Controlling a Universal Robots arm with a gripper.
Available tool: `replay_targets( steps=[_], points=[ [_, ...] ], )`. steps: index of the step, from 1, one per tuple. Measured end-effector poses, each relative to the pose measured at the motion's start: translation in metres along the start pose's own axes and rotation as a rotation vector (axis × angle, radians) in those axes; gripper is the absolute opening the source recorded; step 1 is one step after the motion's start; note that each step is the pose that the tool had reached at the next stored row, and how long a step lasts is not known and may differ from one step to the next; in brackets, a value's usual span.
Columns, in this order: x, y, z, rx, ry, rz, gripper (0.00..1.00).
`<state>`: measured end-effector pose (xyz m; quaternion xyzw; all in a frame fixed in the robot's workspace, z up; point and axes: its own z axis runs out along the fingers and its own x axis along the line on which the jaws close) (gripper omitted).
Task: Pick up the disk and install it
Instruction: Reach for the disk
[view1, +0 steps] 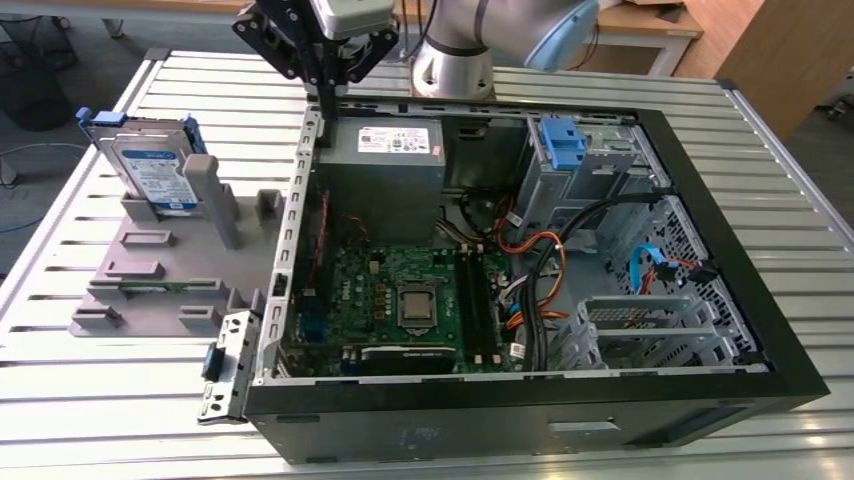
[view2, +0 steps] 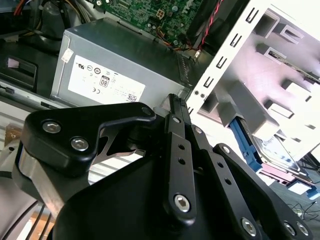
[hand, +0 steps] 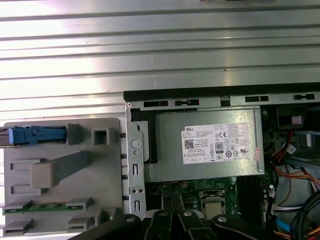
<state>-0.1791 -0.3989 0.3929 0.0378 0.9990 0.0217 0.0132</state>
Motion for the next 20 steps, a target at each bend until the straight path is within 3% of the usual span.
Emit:
replay_targets(
  steps=[20],
  points=[
    [0.0093,-0.0007,0.0002,0.0,-0.0001,0.0,0.11]
  ],
)
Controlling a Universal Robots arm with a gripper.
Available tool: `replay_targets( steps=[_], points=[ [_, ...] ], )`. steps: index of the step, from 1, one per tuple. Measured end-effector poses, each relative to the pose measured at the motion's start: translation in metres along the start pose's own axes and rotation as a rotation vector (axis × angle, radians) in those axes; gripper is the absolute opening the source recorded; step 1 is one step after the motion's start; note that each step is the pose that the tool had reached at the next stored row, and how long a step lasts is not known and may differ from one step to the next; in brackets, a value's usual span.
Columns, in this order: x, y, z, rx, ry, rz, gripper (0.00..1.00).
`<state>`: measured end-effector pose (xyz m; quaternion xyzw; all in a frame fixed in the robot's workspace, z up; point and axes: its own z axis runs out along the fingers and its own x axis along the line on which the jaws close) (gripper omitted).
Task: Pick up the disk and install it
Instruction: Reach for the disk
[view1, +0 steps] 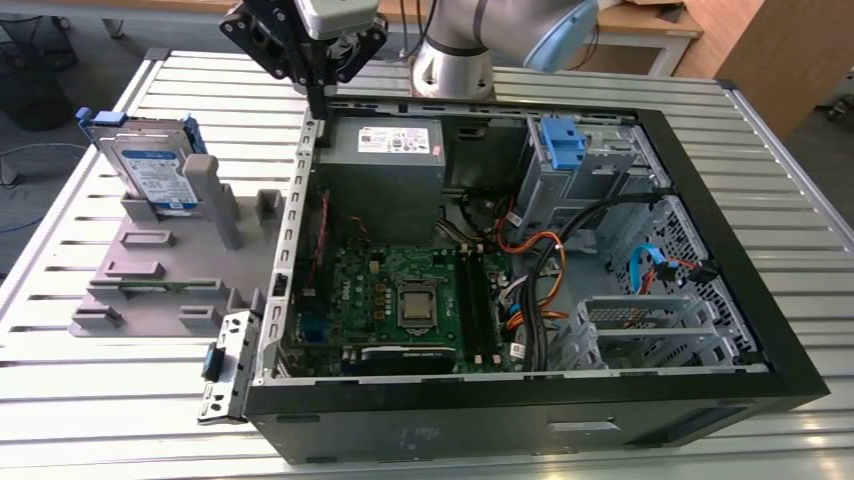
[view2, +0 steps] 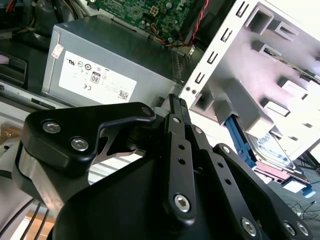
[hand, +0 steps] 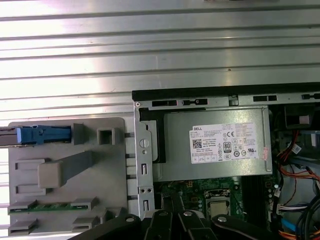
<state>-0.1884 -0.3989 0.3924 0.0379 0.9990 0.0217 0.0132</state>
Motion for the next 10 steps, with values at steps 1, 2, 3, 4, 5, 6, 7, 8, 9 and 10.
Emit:
replay_targets(
  steps=[1,2,3,4,5,6,7,8,9,10],
  points=[
    [0.0011,-0.0001,0.0,0.0,0.0,0.0,0.11],
    [0.0024,-0.0002,0.0001,0.0,0.0,0.0,0.11],
    [0.0037,-0.0003,0.0001,0.0,0.0,0.0,0.11],
    [0.0051,-0.0004,0.0001,0.0,-0.0001,0.0,0.11],
    [0.0065,-0.0005,0.0002,-0.0001,0.0,0.0,0.11],
    [0.0081,-0.0006,0.0002,-0.0001,0.0,0.0,0.11],
    [0.0095,-0.0007,0.0002,0.0,-0.0001,0.0,0.11],
    [0.011,-0.0009,0.0002,-0.0001,-0.0001,0.0,0.11],
    [0.0124,-0.001,0.0002,-0.0001,-0.0001,0.0,0.11],
    [0.0137,-0.001,0.0001,0.0,0.0,0.0,0.11]
  ],
)
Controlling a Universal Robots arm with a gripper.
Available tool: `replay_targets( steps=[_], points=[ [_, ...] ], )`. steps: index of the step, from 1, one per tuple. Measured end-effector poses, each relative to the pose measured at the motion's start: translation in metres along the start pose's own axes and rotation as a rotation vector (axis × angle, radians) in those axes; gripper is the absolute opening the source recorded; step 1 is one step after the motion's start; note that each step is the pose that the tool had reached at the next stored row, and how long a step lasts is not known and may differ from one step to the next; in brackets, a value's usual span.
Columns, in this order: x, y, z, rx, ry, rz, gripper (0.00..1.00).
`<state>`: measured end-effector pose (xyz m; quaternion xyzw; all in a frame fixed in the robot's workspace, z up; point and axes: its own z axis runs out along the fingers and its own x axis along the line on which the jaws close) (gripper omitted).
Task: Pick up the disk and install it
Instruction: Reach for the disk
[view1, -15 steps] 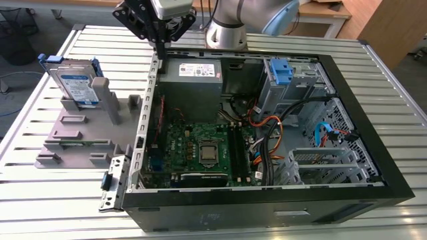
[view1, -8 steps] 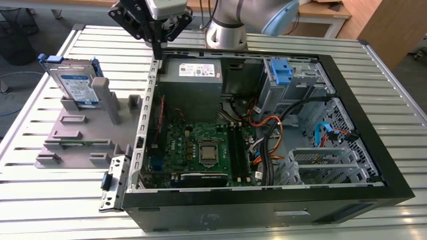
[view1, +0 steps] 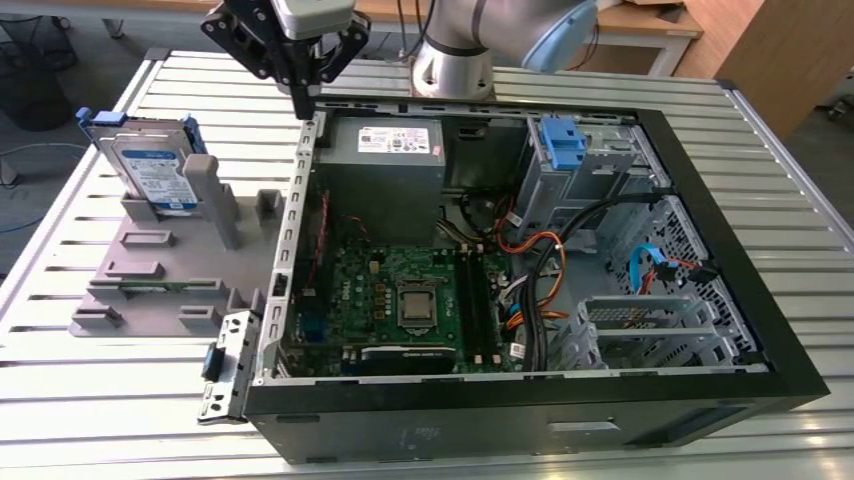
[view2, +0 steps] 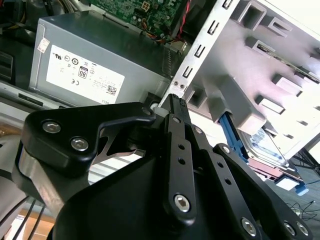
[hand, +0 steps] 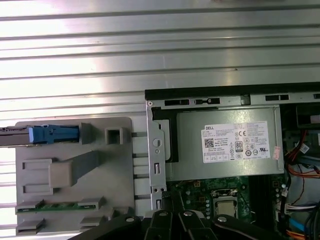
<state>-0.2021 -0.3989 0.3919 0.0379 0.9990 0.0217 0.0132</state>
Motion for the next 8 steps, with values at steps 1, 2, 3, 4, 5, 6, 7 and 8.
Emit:
replay_targets(
  steps=[1,2,3,4,5,6,7,8],
  points=[
    [0.0012,-0.0001,0.0,0.0,0.0,0.0,0.11],
    [0.0023,-0.0002,0.0,0.0,0.0,0.0,0.11],
    [0.0028,-0.0002,0.0,-0.0001,-0.0001,0.0,0.11],
    [0.0029,-0.0002,0.0,-0.0001,-0.0001,0.0,0.11],
    [0.0029,-0.0002,0.0,0.0,0.0,0.0,0.11],
    [0.0031,-0.0002,0.0,0.0,0.0,0.0,0.11],
    [0.0032,-0.0002,0.0,-0.0001,0.0,0.0,0.11],
    [0.0032,-0.0003,0.0,0.0,0.0,0.0,0.11]
  ],
)
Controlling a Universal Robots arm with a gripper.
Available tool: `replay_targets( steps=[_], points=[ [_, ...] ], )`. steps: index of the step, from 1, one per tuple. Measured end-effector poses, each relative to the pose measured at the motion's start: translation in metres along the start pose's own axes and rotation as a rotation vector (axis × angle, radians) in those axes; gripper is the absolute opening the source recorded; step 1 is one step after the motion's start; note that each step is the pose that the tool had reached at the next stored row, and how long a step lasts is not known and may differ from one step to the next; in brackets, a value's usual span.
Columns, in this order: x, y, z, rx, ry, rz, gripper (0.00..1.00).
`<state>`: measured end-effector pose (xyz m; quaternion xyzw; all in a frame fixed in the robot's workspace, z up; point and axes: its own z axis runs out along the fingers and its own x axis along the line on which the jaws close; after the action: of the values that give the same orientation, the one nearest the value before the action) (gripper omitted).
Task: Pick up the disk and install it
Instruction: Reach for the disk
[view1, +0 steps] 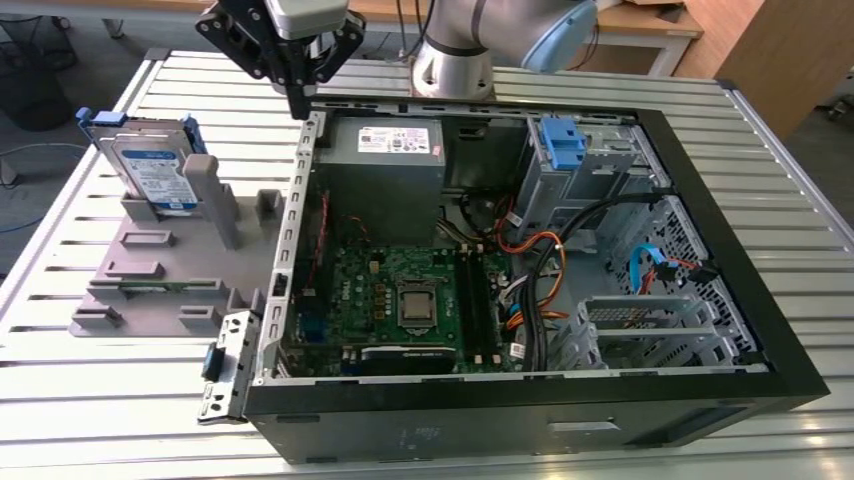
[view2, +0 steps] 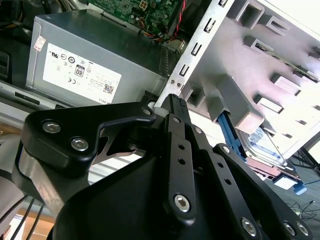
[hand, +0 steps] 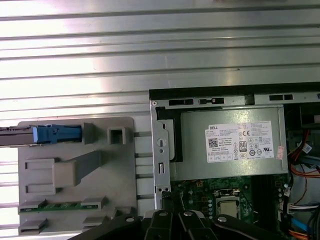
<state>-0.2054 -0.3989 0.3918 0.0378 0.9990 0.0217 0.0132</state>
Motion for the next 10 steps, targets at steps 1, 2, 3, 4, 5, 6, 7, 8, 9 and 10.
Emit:
replay_targets(
  steps=[1,2,3,4,5,6,7,8,9,10],
  points=[
    [0.0001,0.0,0.0,0.0,0.0,0.0,0.11],
    [0.0004,0.0,0.0,0.0001,0.0,0.0,0.11],
    [0.0009,-0.0001,0.0,0.0,0.0,0.0,0.11],
    [0.0013,-0.0001,0.0,-0.0001,-0.0001,0.0,0.11],
    [0.0016,-0.0001,0.0,0.0,0.0,0.0,0.11],
    [0.002,-0.0001,0.0,0.0,0.0,0.0,0.11],
    [0.0025,-0.0002,0.0,0.0,0.0,0.0,0.11],
    [0.0029,-0.0002,0.0,0.0,0.0,0.0,0.11],
    [0.0034,-0.0002,-0.0001,0.0,0.0,0.0,0.11],
    [0.0038,-0.0003,-0.0001,0.0,0.0,0.0,0.11]
  ],
)
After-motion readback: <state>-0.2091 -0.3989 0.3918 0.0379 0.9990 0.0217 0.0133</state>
